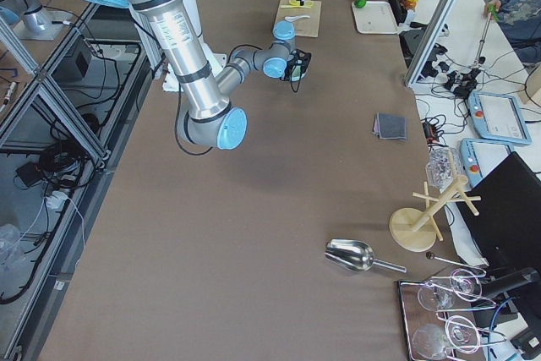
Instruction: Place spoon in bowl
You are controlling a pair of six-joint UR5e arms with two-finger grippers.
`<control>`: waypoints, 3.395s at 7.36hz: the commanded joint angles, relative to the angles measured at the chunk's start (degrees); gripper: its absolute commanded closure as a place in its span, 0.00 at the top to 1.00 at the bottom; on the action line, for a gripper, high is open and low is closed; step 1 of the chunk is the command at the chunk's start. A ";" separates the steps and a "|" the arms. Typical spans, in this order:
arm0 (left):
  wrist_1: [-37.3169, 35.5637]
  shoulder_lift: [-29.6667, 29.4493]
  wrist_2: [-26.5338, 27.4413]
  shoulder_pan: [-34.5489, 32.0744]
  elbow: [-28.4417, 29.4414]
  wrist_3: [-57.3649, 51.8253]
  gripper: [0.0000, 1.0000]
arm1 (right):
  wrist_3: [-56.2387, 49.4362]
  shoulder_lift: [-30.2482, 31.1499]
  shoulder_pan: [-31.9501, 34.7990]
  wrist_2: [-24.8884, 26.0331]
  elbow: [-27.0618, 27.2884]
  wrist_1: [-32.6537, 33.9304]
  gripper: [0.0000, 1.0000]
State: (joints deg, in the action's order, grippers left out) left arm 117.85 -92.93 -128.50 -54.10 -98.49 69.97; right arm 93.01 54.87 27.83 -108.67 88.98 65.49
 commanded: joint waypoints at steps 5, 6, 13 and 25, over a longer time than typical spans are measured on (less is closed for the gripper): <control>4.73 -4.97 3.25 4.27 7.33 3.59 0.64 | -1.08 4.01 1.87 -0.13 13.32 9.04 1.00; 5.71 -5.24 3.34 4.27 8.05 3.76 0.48 | -1.34 4.19 2.40 -0.22 13.59 9.13 1.00; -0.59 -20.57 3.68 11.52 1.90 16.73 0.00 | -17.03 16.91 16.61 -13.47 20.53 9.13 1.00; -21.64 -19.98 11.70 6.95 -7.88 -17.17 0.98 | -42.40 36.51 30.75 -18.38 23.79 9.04 1.00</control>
State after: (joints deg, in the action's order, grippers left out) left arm 101.84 -121.17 -115.36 -41.38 -98.41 69.42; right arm 58.75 87.57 53.92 -124.33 113.01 74.11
